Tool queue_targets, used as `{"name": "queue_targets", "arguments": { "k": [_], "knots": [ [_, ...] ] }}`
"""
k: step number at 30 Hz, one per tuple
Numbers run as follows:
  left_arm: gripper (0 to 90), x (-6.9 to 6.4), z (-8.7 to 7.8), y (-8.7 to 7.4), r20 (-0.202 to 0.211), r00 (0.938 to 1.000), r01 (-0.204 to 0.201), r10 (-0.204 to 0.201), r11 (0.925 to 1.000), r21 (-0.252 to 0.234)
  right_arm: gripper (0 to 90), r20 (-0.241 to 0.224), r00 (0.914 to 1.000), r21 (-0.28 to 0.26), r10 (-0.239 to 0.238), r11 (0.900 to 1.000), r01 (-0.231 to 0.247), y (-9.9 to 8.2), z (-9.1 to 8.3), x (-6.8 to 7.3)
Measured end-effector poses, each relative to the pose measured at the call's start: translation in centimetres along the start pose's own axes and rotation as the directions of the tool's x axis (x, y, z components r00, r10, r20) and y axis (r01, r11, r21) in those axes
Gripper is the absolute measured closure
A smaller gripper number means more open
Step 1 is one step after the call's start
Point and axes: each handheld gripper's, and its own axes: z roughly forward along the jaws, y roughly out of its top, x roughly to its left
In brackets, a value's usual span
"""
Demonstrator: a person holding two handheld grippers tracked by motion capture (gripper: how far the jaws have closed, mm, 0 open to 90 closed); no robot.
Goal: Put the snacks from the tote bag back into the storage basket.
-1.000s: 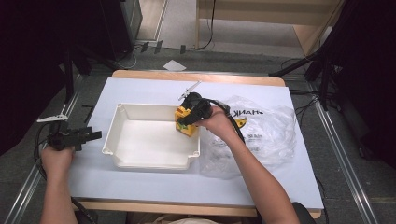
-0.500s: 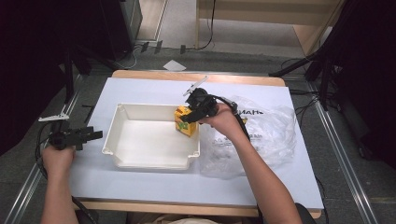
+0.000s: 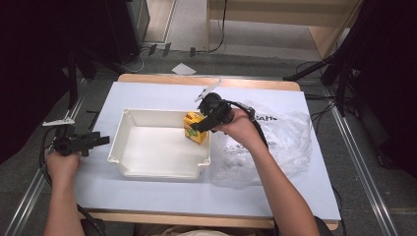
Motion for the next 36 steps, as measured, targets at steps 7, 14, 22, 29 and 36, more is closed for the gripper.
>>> {"name": "queue_targets", "arguments": {
  "k": [7,14,22,29,36],
  "knots": [
    [24.3,0.1,0.1,0.2,0.003,1.0,0.003,-0.003,1.0,-0.005,31.9,-0.013,0.9995,-0.023,-0.028,0.9994,0.027,0.2,-0.6,1.2],
    [24.4,0.1,0.4,0.4,0.01,0.9999,0.002,-0.002,1.0,-0.004,30.2,-0.051,0.9975,-0.01,-0.048,0.9988,0.048,0.2,-0.7,2.1],
    [24.4,0.2,0.5,0.6,0.011,0.9999,0.006,-0.006,0.9999,-0.015,23.1,-0.154,0.988,-0.037,-0.011,0.9993,0.005,0.3,0.4,2.8],
    [24.4,0.2,0.8,0.9,0.018,0.9998,0.002,-0.002,0.9998,-0.018,48.7,-0.153,0.988,0.002,-0.023,0.9997,0.023,-0.3,0.9,3.1],
    [24.4,0.4,0.8,1.2,0.022,0.9998,0.001,0.0,0.9995,-0.033,78.0,-0.126,0.9917,0.014,-0.027,0.9995,0.029,-1.0,1.3,3.0]
  ]
}}
